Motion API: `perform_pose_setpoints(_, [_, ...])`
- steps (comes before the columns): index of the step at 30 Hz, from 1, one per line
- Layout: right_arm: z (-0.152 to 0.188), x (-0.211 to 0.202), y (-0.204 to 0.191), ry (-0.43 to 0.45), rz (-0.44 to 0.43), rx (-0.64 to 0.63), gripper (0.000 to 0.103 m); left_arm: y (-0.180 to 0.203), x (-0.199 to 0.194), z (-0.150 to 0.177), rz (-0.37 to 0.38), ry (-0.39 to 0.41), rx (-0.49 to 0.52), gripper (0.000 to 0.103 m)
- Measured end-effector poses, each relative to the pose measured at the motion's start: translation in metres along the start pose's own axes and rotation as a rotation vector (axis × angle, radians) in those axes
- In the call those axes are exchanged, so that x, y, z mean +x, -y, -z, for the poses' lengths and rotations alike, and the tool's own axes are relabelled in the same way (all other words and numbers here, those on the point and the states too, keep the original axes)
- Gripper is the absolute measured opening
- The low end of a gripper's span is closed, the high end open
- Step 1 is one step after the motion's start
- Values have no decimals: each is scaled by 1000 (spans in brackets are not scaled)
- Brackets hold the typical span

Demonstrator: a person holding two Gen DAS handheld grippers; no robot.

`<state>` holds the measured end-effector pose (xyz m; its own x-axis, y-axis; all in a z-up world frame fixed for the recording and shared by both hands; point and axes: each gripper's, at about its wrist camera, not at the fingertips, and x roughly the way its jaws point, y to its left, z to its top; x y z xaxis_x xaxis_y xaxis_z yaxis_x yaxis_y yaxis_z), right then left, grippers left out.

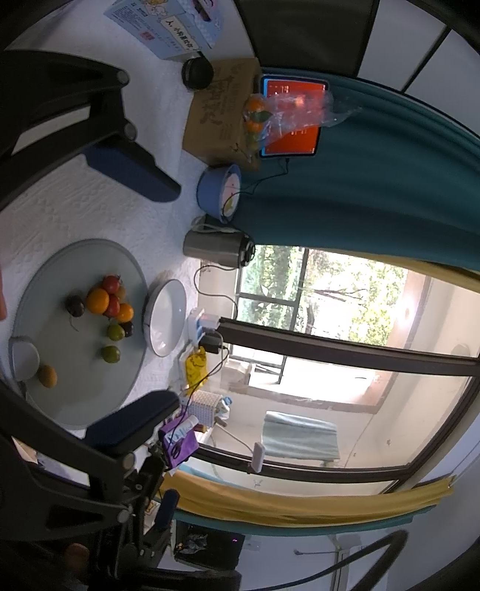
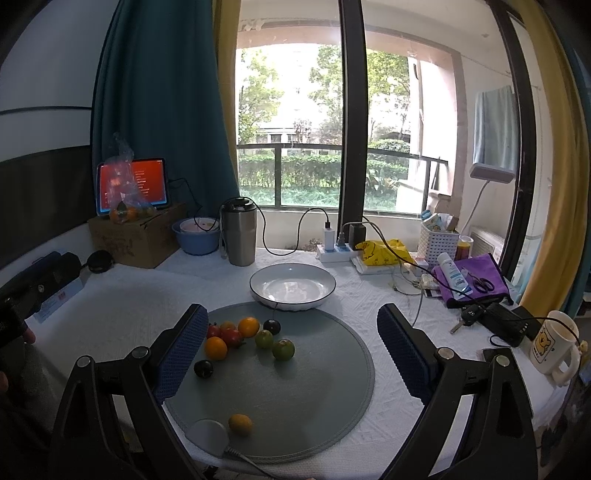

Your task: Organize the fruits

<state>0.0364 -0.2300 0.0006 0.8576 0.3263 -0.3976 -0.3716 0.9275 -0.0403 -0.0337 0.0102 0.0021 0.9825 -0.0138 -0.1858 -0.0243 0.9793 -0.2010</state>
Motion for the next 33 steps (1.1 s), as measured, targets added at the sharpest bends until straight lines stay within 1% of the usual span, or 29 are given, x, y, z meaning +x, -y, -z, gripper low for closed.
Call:
perform_pose_setpoints(19, [0, 1, -3, -4, -3, -3, 95, 0, -1, 2, 3, -3, 2, 103])
perform_pose_setpoints(23, [2, 3, -6, -13, -8, -2, 95, -1, -1, 5, 4, -16, 0, 103])
perform_pose_setpoints(27, [8, 13, -11, -49, -41, -8, 95, -5, 6, 11, 1, -45, -4, 103])
perform_pose_setpoints(31, [21, 32, -17, -115, -83, -14, 94, -12, 22, 25, -8, -116, -10, 103])
perform_pose_setpoints(33, [30, 43, -19, -158, -107, -13, 90, -16, 31, 34, -11, -155, -19, 103])
